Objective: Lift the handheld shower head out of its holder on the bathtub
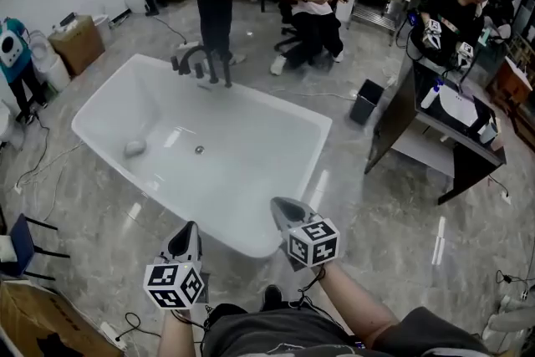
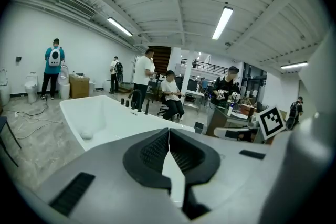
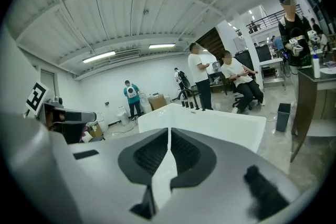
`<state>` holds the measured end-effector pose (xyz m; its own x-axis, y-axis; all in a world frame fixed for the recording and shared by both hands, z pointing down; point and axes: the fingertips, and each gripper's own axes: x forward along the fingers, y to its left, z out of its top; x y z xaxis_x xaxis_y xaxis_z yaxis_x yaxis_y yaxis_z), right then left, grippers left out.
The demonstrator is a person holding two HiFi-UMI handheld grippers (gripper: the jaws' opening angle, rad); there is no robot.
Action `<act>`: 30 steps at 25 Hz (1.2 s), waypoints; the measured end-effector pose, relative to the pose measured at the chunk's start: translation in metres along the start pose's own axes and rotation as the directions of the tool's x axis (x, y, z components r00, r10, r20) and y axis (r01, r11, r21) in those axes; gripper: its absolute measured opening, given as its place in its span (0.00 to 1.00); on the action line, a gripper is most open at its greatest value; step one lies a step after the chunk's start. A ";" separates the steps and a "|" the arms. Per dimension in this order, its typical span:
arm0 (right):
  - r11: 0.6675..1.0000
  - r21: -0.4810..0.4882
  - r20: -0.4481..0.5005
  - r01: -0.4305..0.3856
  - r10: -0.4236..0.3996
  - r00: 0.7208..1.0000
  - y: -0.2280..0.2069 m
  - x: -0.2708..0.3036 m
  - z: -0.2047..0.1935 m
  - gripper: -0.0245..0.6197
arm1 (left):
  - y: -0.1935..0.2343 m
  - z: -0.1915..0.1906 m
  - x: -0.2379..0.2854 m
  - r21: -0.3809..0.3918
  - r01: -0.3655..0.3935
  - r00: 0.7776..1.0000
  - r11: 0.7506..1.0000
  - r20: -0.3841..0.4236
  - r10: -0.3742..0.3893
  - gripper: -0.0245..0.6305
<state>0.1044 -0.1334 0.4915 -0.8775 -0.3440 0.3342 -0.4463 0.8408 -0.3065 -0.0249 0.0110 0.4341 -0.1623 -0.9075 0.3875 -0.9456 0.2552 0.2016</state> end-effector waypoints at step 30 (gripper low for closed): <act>0.964 0.122 -0.003 0.235 -0.236 0.972 -0.069 0.289 0.101 0.09 | 0.221 0.117 0.239 -0.020 0.153 0.987 0.988 -0.042 -0.154 0.07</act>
<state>-0.1364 -0.3329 0.5193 -0.7466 -0.5317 0.3998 -0.6580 0.6787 -0.3262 -0.3057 -0.1884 0.4661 -0.0028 -0.9211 0.3892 -0.9536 0.1197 0.2764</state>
